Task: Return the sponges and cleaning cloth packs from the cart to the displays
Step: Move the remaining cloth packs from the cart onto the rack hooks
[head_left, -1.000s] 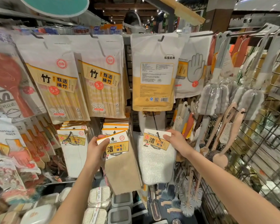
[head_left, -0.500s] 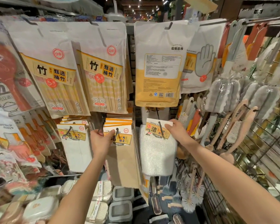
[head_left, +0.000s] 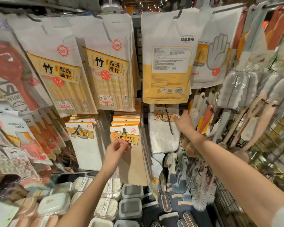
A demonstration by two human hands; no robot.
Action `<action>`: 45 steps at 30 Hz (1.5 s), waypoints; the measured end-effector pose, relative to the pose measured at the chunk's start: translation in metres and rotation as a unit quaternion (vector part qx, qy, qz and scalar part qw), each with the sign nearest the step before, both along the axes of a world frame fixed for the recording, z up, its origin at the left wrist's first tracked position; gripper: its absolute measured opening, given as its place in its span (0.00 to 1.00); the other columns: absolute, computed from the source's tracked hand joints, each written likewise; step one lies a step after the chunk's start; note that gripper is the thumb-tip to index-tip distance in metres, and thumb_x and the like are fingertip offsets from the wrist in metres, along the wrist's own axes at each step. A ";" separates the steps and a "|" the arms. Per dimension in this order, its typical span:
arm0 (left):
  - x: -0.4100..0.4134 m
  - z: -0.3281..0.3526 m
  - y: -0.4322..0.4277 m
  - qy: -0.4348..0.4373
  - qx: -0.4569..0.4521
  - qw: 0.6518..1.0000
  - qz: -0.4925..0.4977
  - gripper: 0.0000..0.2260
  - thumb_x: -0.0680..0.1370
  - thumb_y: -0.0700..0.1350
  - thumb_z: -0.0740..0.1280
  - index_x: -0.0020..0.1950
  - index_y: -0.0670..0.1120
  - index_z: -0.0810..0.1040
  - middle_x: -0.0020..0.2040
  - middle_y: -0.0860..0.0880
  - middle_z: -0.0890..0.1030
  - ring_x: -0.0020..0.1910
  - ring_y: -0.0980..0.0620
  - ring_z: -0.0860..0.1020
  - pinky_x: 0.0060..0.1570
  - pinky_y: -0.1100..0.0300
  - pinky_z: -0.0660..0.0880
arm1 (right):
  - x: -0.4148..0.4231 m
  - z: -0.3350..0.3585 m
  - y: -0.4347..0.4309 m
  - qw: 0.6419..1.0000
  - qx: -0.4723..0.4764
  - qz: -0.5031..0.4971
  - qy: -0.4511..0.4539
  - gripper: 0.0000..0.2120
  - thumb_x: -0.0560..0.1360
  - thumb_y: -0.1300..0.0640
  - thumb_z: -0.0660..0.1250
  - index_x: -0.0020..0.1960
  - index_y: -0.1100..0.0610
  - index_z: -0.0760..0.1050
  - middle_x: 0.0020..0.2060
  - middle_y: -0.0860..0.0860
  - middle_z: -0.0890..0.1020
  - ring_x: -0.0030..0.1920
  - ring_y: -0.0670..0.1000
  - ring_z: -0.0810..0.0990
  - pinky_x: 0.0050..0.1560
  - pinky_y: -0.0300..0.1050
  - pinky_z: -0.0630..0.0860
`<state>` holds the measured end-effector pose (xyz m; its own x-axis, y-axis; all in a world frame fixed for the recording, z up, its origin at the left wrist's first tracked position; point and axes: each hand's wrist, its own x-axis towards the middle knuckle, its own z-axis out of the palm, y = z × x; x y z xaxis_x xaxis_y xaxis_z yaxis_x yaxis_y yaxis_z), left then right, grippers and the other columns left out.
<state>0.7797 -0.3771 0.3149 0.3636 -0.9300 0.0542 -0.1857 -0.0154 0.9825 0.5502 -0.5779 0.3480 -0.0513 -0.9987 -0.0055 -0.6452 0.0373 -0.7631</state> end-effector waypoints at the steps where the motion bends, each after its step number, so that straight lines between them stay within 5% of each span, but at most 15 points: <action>1: -0.004 0.001 -0.001 -0.004 0.002 1.000 -0.018 0.06 0.78 0.41 0.65 0.43 0.41 0.78 0.41 0.44 0.81 0.43 0.52 0.79 0.52 0.56 0.75 | -0.003 0.003 0.011 1.000 0.002 0.007 -0.003 0.27 0.77 0.53 0.63 0.71 0.62 0.60 0.65 0.61 0.72 0.61 0.63 0.73 0.59 0.55 0.73; 7: -0.031 0.017 0.001 -0.014 -0.005 0.994 -0.106 0.08 0.80 0.40 0.62 0.43 0.41 0.78 0.39 0.45 0.82 0.43 0.52 0.80 0.56 0.55 0.75 | -0.027 0.022 0.083 0.997 0.004 0.069 -0.031 0.22 0.78 0.56 0.61 0.70 0.58 0.62 0.61 0.54 0.74 0.59 0.57 0.76 0.55 0.48 0.73; 11: -0.055 0.041 0.011 -0.011 -0.021 0.985 -0.169 0.07 0.80 0.40 0.63 0.48 0.39 0.78 0.43 0.41 0.82 0.44 0.50 0.80 0.53 0.59 0.76 | -0.042 0.044 0.142 0.995 0.029 0.070 -0.058 0.18 0.78 0.55 0.62 0.67 0.56 0.66 0.45 0.51 0.79 0.28 0.45 0.73 0.27 0.37 0.68; 13: -0.071 0.054 0.016 -0.009 -0.027 0.977 -0.213 0.06 0.80 0.40 0.63 0.50 0.38 0.77 0.44 0.41 0.82 0.45 0.49 0.80 0.48 0.65 0.76 | -0.052 0.049 0.174 0.996 0.016 0.063 -0.056 0.15 0.79 0.56 0.61 0.65 0.55 0.68 0.39 0.49 0.78 0.23 0.41 0.68 0.22 0.34 0.63; 20: -0.157 0.087 0.040 -0.008 -0.032 0.935 -0.354 0.06 0.80 0.41 0.63 0.49 0.40 0.78 0.38 0.48 0.82 0.38 0.54 0.80 0.37 0.71 0.74 | -0.120 0.056 0.289 0.991 -0.027 -0.093 -0.087 0.18 0.77 0.52 0.64 0.65 0.56 0.70 0.54 0.52 0.78 0.45 0.45 0.75 0.41 0.36 0.69; 24: -0.222 0.088 0.067 -0.008 -0.048 0.895 -0.444 0.05 0.80 0.38 0.63 0.46 0.40 0.78 0.38 0.47 0.81 0.35 0.55 0.79 0.38 0.66 0.74 | -0.177 0.050 0.354 0.979 -0.023 -0.191 -0.066 0.18 0.77 0.49 0.62 0.64 0.53 0.70 0.53 0.51 0.79 0.41 0.46 0.76 0.43 0.42 0.74; 30: -0.342 0.084 0.134 -0.008 -0.038 0.824 -0.565 0.05 0.79 0.37 0.63 0.45 0.42 0.77 0.36 0.49 0.82 0.36 0.55 0.80 0.36 0.66 0.75 | -0.269 0.042 0.474 0.952 -0.020 -0.301 -0.054 0.16 0.77 0.54 0.64 0.63 0.58 0.72 0.52 0.55 0.78 0.49 0.51 0.78 0.52 0.45 0.74; 38: -0.517 0.066 0.279 0.003 -0.016 0.734 -0.679 0.06 0.79 0.36 0.63 0.43 0.43 0.75 0.35 0.48 0.81 0.33 0.57 0.80 0.36 0.65 0.73 | -0.393 0.014 0.648 0.905 0.007 -0.421 -0.067 0.13 0.76 0.59 0.64 0.60 0.59 0.74 0.37 0.49 0.75 0.37 0.48 0.74 0.33 0.34 0.68; 45: -0.646 0.024 0.406 0.005 0.029 0.686 -0.727 0.09 0.79 0.34 0.62 0.41 0.44 0.74 0.27 0.53 0.80 0.26 0.61 0.78 0.32 0.67 0.73 | -0.493 -0.026 0.785 0.867 0.028 -0.493 -0.068 0.06 0.76 0.61 0.65 0.52 0.55 0.73 0.33 0.47 0.73 0.33 0.45 0.71 0.33 0.36 0.67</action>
<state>0.1338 0.0291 0.3385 -0.9503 -0.3113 0.0062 -0.0394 0.1399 0.9894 0.0567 0.2066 0.3218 -0.8749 -0.4678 -0.1254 -0.1833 0.5595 -0.8083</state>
